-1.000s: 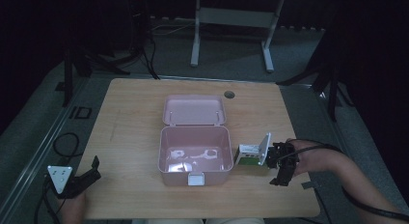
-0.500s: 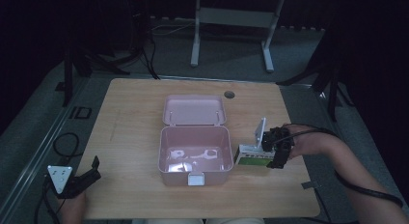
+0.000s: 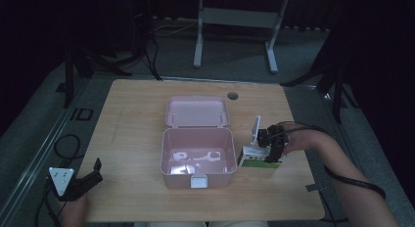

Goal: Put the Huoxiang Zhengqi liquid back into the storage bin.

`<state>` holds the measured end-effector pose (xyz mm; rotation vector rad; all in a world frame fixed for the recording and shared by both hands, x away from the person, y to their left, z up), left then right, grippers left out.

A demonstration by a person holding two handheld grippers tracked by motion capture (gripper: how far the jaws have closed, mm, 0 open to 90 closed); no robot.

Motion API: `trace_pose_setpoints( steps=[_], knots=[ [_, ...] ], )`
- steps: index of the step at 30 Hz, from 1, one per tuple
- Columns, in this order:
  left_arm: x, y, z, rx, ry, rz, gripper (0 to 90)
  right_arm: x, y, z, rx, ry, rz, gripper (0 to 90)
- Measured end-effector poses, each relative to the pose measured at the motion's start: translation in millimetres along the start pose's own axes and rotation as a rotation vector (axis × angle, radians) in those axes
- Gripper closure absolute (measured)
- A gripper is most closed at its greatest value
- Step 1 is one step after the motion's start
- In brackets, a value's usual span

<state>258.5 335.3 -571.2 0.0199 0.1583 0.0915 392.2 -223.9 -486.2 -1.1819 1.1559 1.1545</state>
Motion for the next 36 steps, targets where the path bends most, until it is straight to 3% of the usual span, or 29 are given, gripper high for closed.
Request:
trace_pose_setpoints(
  steps=[8, 16, 29, 36],
  knots=[
    [0.0, 0.0, 0.1, 0.0, 0.0, -0.004, 1.6, 21.7, -4.7, 3.7, -0.013, 0.019, 0.006, 48.0],
    [0.1, -0.4, 0.0, 0.004, 0.002, -0.006, 1.6, 29.3, -3.9, 4.0, -0.029, 0.021, 0.025, 60.1],
    [0.2, -0.9, -0.1, 0.007, -0.001, -0.006, 1.6, 28.7, -2.9, 4.2, -0.051, 0.042, 0.017, 62.3],
    [0.2, -1.1, 0.0, 0.009, -0.001, -0.006, 1.6, 22.6, 3.6, 2.7, -0.06, 0.076, 0.057, 62.4]
  ],
)
Point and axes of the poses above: each handheld gripper's, and its own axes: x roughly forward along the jaws, z roughly out of its top, y roughly to its left, the point moved 5 cm from there along x, roughly forward along the jaws, and after that the axes turned 4 degrees about -y, right-handed, at the moved point
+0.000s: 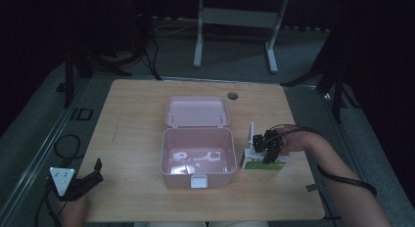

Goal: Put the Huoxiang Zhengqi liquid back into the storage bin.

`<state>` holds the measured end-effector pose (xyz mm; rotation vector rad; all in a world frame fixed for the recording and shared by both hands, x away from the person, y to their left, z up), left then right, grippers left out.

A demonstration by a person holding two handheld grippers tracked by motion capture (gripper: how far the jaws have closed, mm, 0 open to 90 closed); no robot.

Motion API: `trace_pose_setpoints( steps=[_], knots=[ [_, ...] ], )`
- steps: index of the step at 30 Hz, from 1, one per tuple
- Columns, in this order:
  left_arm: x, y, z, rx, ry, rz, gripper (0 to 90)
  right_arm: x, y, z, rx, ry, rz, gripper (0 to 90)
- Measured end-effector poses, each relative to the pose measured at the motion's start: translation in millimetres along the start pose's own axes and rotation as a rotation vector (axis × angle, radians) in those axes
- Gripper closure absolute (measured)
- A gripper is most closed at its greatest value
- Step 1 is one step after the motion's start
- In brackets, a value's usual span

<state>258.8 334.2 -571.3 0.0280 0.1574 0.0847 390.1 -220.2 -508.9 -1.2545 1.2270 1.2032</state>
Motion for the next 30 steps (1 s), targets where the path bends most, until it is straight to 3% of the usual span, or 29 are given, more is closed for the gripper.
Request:
trace_pose_setpoints(
  steps=[3, 12, 19, 30],
  knots=[
    [0.2, -0.4, -0.1, 0.003, 0.002, 0.0, 1.6, -4.0, 4.1, 1.2, 0.005, -0.004, 0.035, 62.6],
    [0.4, -0.5, -0.2, 0.003, 0.003, 0.002, 1.6, -25.7, 10.1, 5.1, 0.01, -0.017, 0.048, 62.7],
    [0.6, -0.8, -0.3, 0.004, 0.004, 0.002, 1.6, -46.4, 12.8, 5.0, 0.02, -0.014, 0.032, 62.8],
    [0.8, -0.9, -0.3, 0.001, 0.004, 0.005, 1.6, -95.1, 16.9, 6.1, 0.063, -0.025, 0.01, 62.8]
  ],
)
Point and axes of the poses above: each handheld gripper's, and its own axes: x roughly forward along the jaws, z roughly out of its top, y roughly to its left, the point moved 5 cm from there along x, roughly forward along the jaws, and after that the axes turned 4 degrees about -y, right-handed, at the moved point
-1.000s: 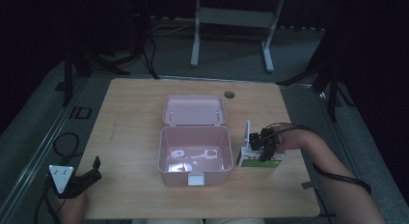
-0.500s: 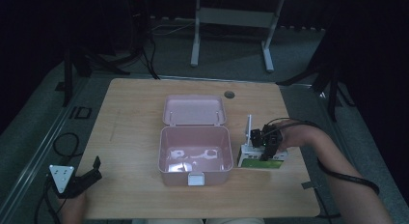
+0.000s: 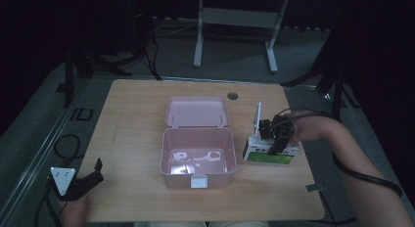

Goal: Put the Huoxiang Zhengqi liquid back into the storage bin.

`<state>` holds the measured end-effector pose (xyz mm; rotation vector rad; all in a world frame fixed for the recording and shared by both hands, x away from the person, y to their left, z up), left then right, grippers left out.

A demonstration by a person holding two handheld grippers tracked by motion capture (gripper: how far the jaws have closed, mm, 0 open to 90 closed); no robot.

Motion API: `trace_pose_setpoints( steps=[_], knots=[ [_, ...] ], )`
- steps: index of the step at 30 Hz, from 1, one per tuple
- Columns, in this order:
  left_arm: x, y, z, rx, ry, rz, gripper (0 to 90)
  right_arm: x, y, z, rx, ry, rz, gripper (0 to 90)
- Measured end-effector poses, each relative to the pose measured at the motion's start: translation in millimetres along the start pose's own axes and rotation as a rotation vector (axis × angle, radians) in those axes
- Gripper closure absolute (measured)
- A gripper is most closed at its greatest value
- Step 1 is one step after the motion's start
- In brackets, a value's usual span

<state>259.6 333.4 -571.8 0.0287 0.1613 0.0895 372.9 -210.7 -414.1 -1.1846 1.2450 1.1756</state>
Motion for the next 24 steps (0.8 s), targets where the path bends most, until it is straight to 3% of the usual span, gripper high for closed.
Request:
trace_pose_setpoints(
  steps=[12, 24],
  knots=[
    [-0.2, 0.7, 0.0, 0.0, 0.001, 0.0, 1.6, -37.1, 3.5, 11.1, -0.007, 0.002, -0.024, 62.8],
    [-0.3, 0.7, 0.1, 0.0, 0.0, -0.003, 1.6, -41.1, 4.9, 31.4, -0.013, -0.009, -0.011, 62.8]
  ],
)
Point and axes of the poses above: each handheld gripper's, and its own axes: x roughly forward along the jaws, z roughly out of its top, y roughly to its left, the point moved 5 cm from there along x, roughly forward along the jaws, and after that the axes turned 4 degrees about -y, right-handed, at the moved point
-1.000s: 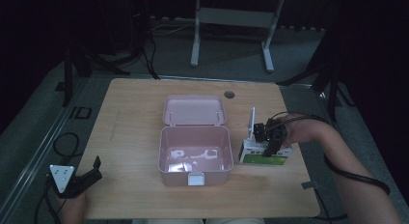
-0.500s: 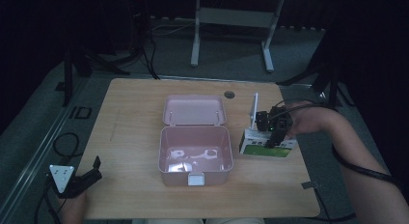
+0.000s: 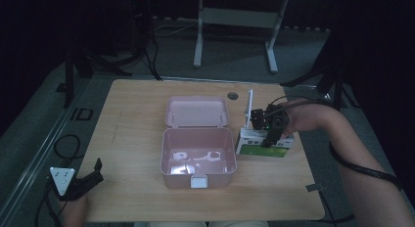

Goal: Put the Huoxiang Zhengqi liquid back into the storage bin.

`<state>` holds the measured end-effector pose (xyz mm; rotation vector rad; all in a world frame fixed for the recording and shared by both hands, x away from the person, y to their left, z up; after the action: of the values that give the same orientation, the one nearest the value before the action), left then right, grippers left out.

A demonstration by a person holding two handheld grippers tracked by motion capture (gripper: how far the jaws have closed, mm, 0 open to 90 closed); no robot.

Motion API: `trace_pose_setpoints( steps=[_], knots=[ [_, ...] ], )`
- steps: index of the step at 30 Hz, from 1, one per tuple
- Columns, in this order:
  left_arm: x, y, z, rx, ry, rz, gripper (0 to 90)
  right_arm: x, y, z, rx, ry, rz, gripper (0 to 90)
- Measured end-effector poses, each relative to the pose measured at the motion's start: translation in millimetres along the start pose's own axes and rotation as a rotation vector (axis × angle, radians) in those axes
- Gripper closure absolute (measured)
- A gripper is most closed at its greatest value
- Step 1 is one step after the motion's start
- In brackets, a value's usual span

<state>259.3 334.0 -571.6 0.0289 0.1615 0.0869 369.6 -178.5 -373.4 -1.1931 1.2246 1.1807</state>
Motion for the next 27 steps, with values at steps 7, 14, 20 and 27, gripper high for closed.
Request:
trace_pose_setpoints(
  steps=[7, 14, 20, 27],
  knots=[
    [-0.3, 0.2, 0.1, -0.002, -0.002, -0.001, 1.6, -0.6, 1.8, 21.8, -0.019, -0.001, 0.0, 62.8],
    [-0.4, 0.8, 0.2, -0.006, -0.001, -0.004, 1.6, -1.6, 4.8, 45.9, -0.042, -0.015, 0.004, 62.8],
    [-0.5, 1.0, 0.2, -0.004, 0.001, -0.007, 1.6, 0.0, 6.8, 69.0, -0.063, -0.005, 0.008, 62.7],
    [-0.8, 1.1, 0.3, -0.007, -0.003, -0.008, 1.6, 2.5, 9.2, 90.5, -0.085, -0.005, 0.01, 62.7]
  ],
)
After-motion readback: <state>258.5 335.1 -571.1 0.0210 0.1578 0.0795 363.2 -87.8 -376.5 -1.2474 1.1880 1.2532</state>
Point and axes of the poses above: each handheld gripper's, and its own axes: x roughly forward along the jaws, z roughly out of its top, y roughly to its left, the point moved 5 cm from there along x, roughly forward along the jaws, and after that the axes turned 4 degrees about -y, right-handed, at the moved point
